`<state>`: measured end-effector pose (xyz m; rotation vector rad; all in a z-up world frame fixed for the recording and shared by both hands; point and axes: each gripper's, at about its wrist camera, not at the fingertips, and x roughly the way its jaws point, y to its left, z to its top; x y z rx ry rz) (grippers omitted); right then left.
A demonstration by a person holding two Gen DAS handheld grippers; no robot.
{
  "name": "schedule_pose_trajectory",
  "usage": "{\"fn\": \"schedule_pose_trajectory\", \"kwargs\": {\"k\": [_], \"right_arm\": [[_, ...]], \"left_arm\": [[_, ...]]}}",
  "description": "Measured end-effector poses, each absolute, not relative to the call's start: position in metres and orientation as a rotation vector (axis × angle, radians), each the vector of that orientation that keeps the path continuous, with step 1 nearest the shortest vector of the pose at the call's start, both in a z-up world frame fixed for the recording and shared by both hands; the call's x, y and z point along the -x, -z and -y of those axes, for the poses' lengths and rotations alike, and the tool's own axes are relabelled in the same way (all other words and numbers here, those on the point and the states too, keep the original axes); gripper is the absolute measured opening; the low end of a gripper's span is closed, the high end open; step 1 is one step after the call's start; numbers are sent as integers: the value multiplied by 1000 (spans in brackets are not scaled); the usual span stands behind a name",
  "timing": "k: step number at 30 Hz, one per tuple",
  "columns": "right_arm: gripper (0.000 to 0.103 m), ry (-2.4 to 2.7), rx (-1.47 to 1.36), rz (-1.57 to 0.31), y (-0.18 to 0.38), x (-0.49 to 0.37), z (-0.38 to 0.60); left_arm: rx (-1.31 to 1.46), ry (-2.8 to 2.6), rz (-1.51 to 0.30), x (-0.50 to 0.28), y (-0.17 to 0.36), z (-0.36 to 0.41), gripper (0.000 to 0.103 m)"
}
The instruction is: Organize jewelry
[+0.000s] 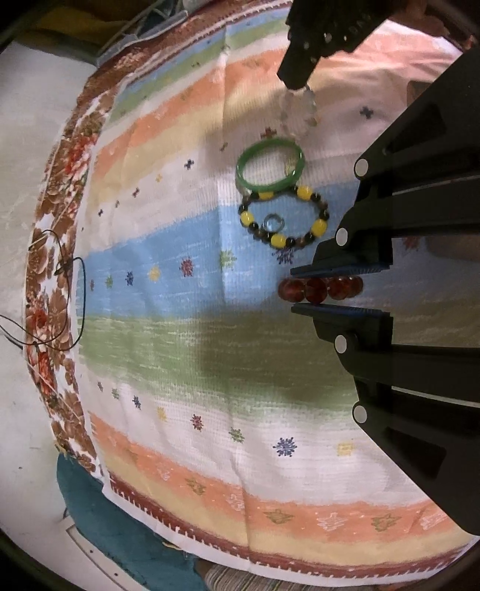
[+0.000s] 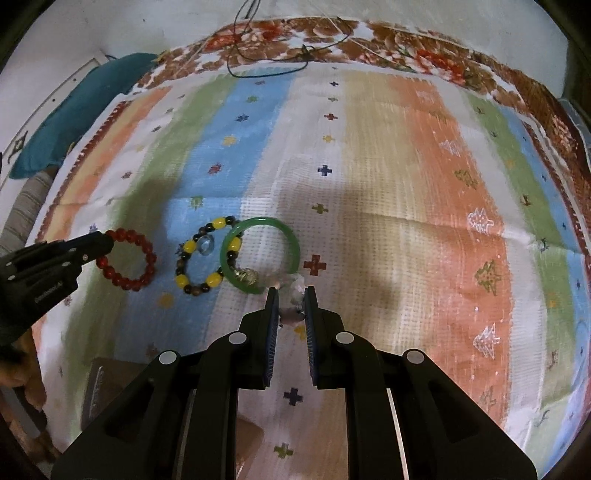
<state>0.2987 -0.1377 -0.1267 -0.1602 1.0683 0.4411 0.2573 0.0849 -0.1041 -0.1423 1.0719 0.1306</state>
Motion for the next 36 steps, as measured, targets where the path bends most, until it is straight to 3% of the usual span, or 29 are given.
{"fn": "schedule_pose_trajectory", "kwargs": {"k": [36], "right_arm": [[15,-437,217,-936,85,-241,148]], "left_arm": [[104,-107,-1006,-205,57,-61,13]]}}
